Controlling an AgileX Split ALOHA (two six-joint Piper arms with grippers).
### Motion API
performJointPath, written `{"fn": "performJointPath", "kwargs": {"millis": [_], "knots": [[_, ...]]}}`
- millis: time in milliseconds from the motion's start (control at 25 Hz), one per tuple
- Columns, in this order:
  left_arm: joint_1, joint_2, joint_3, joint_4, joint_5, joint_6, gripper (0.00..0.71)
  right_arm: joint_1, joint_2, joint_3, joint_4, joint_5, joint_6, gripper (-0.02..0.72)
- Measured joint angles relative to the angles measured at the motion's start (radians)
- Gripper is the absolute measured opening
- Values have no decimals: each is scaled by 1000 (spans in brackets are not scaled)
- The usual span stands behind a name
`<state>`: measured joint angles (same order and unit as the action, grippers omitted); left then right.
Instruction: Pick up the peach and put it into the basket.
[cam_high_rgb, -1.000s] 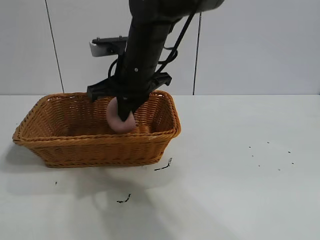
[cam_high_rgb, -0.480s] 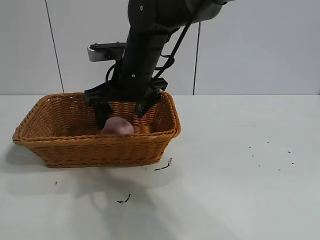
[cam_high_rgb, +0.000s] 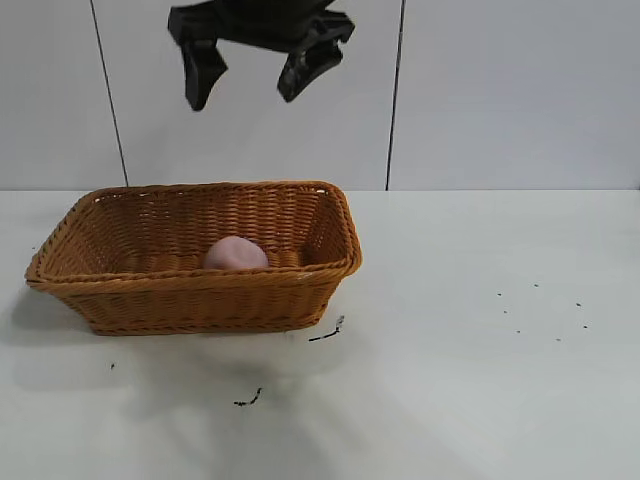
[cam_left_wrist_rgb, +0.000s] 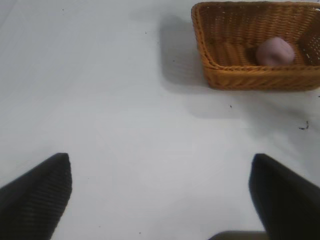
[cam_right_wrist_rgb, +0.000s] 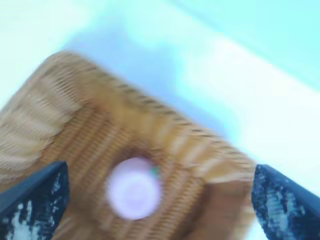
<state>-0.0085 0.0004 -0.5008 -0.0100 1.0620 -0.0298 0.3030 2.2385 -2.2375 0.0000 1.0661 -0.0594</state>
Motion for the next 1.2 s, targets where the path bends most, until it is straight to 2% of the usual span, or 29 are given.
{"fn": "performJointPath", "kwargs": {"millis": [120,320,480,720,880,1200], "knots": [[0,0,0,0,0,0,693,-105,0,0,-16,55,1,695],[0,0,0,0,0,0,693,-251,0,0,0,138,2,696],[0,0,0,0,0,0,693,-303,3,0,0,143,4,696],[0,0,0,0,0,0,693,-309,-48,27,10,143,5,696],[0,0,0,0,0,0,693,-309,-206,214,15,142,7,696],[0,0,0,0,0,0,693,-309,-797,828,22,143,3,696]]}}
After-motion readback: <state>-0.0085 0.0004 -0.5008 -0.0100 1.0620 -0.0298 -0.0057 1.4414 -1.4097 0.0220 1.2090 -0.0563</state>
